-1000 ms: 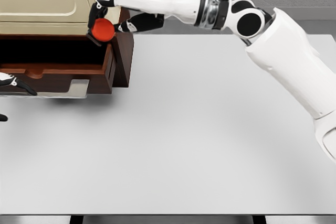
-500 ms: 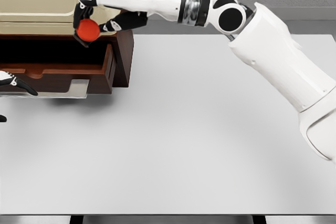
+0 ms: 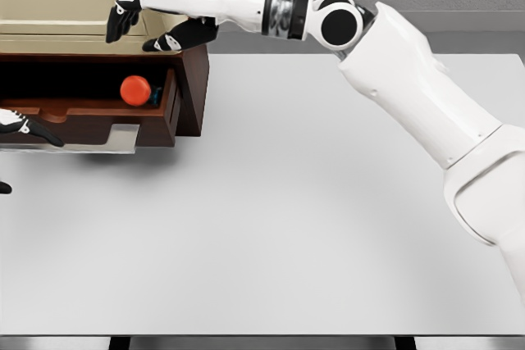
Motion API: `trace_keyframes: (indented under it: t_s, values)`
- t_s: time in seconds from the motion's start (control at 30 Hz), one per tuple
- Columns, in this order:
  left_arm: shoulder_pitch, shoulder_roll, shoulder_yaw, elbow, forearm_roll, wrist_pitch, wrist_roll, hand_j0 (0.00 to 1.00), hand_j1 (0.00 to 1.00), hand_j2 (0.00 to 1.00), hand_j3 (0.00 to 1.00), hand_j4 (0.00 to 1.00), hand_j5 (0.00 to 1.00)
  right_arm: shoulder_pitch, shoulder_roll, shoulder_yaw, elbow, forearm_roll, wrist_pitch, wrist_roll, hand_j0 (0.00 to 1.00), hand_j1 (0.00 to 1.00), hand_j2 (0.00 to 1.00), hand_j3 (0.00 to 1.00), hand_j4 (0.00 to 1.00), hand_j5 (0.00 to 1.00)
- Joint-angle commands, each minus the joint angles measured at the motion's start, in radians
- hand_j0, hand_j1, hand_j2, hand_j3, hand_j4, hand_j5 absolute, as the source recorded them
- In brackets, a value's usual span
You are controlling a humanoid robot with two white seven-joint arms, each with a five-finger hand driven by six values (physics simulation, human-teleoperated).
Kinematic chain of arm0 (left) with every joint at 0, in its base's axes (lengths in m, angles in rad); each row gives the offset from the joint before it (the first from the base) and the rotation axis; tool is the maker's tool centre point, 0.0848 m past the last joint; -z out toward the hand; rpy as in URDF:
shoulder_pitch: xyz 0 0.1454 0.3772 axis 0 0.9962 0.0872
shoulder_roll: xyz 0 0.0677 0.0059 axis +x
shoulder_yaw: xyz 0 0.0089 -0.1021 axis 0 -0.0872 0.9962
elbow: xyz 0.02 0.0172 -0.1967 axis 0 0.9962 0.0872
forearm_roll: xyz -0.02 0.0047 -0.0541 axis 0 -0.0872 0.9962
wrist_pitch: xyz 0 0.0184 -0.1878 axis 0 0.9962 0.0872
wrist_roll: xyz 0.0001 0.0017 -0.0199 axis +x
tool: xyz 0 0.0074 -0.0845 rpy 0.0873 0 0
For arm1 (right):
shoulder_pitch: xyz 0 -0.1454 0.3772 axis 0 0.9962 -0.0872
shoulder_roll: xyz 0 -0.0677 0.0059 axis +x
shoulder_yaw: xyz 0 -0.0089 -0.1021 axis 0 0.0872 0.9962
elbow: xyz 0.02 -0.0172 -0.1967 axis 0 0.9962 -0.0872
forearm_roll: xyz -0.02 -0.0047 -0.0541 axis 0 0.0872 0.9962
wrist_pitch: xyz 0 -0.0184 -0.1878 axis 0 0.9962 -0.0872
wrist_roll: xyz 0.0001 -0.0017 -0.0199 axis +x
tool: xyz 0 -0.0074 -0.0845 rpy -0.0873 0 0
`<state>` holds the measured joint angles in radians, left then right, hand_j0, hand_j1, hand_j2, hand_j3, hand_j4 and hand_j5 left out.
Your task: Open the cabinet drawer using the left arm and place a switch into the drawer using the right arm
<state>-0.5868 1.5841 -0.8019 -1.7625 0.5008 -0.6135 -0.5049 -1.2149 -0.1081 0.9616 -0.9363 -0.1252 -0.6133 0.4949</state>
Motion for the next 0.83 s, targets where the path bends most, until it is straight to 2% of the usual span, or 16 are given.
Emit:
trace_keyframes:
  t_s: [0.0,0.13,0.17,0.2,0.27,0.3,0.33,0.37,0.4,0.43,0.5,0.57,0.6,0.8]
  values:
    - [-0.001,-0.001,0.000,0.000,0.009,0.003,0.000,0.83,0.83,0.83,0.83,0.83,0.83,0.000,0.007,-0.003,0.011,-0.005,0.002,0.001,0.68,0.68,0.68,0.68,0.68,0.68]
    - [-0.002,-0.001,0.003,0.000,0.007,0.003,0.000,0.83,0.83,0.83,0.83,0.83,0.83,0.000,0.004,-0.001,-0.006,-0.004,0.002,0.001,0.67,0.67,0.67,0.67,0.67,0.67]
    - [-0.004,-0.004,0.003,0.000,0.004,0.003,0.000,0.83,0.83,0.83,0.83,0.83,0.83,0.005,0.004,-0.001,-0.038,-0.004,0.002,0.001,0.67,0.67,0.67,0.67,0.67,0.67]
    - [-0.010,-0.009,0.009,0.000,0.001,0.003,-0.003,0.83,0.83,0.83,0.83,0.83,0.83,0.008,-0.016,0.002,-0.110,-0.004,0.002,-0.001,0.67,0.67,0.67,0.67,0.67,0.67]
    - [-0.010,-0.012,0.032,0.000,0.001,0.003,-0.006,0.86,0.86,0.86,0.86,0.86,0.86,0.009,-0.214,0.040,-0.341,-0.007,0.002,-0.019,0.68,0.68,0.68,0.68,0.68,0.68]
    - [-0.015,-0.016,0.033,0.000,0.001,0.003,-0.006,0.87,0.87,0.87,0.87,0.87,0.87,0.015,-0.343,0.040,-0.453,-0.010,0.002,-0.021,0.69,0.69,0.69,0.69,0.69,0.69]
    - [-0.011,-0.021,0.050,0.000,0.001,0.003,-0.006,0.89,0.89,0.89,0.89,0.89,0.89,0.043,-0.508,0.036,-0.555,-0.011,0.002,-0.085,0.80,0.80,0.80,0.80,0.80,0.80]
    - [-0.011,-0.038,0.061,0.000,-0.004,0.003,-0.006,0.93,0.93,0.93,0.93,0.93,0.93,0.058,-0.626,0.032,-0.602,-0.011,0.002,-0.128,0.85,0.85,0.85,0.85,0.85,0.85]
    - [-0.015,-0.056,0.063,0.000,-0.005,0.003,-0.006,0.95,0.95,0.95,0.95,0.95,0.95,0.063,-0.748,0.032,-0.656,-0.013,0.002,-0.185,0.94,0.94,0.94,0.94,0.94,0.94]
    - [-0.016,-0.075,0.072,0.000,-0.007,0.003,-0.006,0.98,0.98,0.98,0.98,0.98,0.98,0.089,-0.837,0.032,-0.673,-0.013,0.002,-0.228,1.00,1.00,1.00,1.00,1.00,1.00]
    - [-0.016,-0.145,0.109,0.000,-0.068,0.003,-0.006,1.00,1.00,1.00,1.00,1.00,1.00,0.123,-0.886,0.029,-0.667,-0.011,0.002,-0.231,1.00,1.00,1.00,1.00,1.00,1.00]
    - [-0.021,-0.188,0.115,0.000,-0.085,0.003,-0.006,1.00,1.00,1.00,1.00,1.00,1.00,0.164,-0.878,0.029,-0.665,-0.011,0.002,-0.231,1.00,1.00,1.00,1.00,1.00,1.00]
    - [-0.024,-0.190,0.133,0.000,-0.087,0.003,-0.006,1.00,1.00,1.00,1.00,1.00,1.00,0.192,-0.881,0.028,-0.665,-0.007,0.002,-0.223,1.00,1.00,1.00,1.00,1.00,1.00]
    - [-0.022,-0.174,0.133,0.000,-0.087,0.003,-0.006,1.00,1.00,1.00,1.00,1.00,1.00,0.236,-0.889,0.028,-0.662,-0.004,0.002,-0.177,1.00,1.00,1.00,1.00,1.00,1.00]
